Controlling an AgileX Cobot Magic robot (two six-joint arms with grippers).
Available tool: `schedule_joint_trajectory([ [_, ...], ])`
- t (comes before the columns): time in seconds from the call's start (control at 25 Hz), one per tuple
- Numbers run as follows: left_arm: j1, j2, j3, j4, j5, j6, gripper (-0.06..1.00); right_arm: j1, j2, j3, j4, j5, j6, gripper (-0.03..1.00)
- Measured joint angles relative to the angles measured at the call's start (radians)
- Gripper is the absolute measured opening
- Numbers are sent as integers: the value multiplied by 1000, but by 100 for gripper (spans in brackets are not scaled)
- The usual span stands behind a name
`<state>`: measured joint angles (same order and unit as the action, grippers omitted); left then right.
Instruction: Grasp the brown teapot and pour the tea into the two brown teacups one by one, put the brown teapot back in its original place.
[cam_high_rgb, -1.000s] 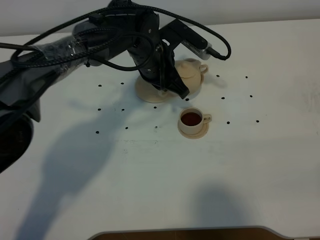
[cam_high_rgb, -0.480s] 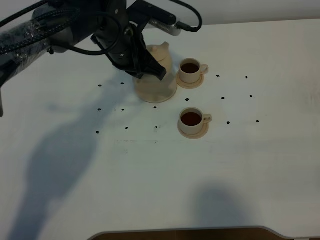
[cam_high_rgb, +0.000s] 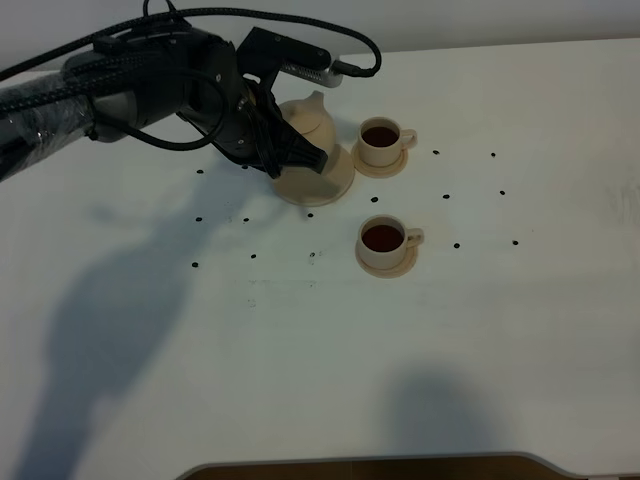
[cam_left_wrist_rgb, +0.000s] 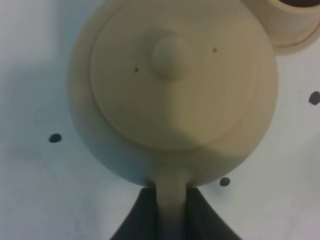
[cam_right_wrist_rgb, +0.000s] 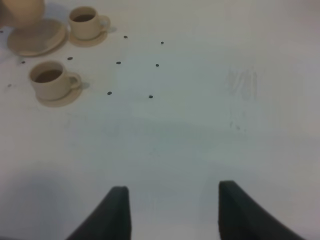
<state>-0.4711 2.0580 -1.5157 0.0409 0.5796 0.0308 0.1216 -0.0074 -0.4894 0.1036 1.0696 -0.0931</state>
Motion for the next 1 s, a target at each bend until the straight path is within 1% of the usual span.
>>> schedule_joint_trajectory([
  [0.28, 0, 0, 38, -12, -19, 0, 12, 0, 0, 0, 0, 0, 0, 40],
  [0.48, 0, 4, 77, -17, -62, -1, 12, 0, 0, 0, 0, 0, 0, 40],
  [0.68, 0, 29, 84, -18, -100, -1, 12, 0, 0, 0, 0, 0, 0, 40],
  [1.0, 0, 30, 84, -18, -105, -1, 12, 0, 0, 0, 0, 0, 0, 40],
])
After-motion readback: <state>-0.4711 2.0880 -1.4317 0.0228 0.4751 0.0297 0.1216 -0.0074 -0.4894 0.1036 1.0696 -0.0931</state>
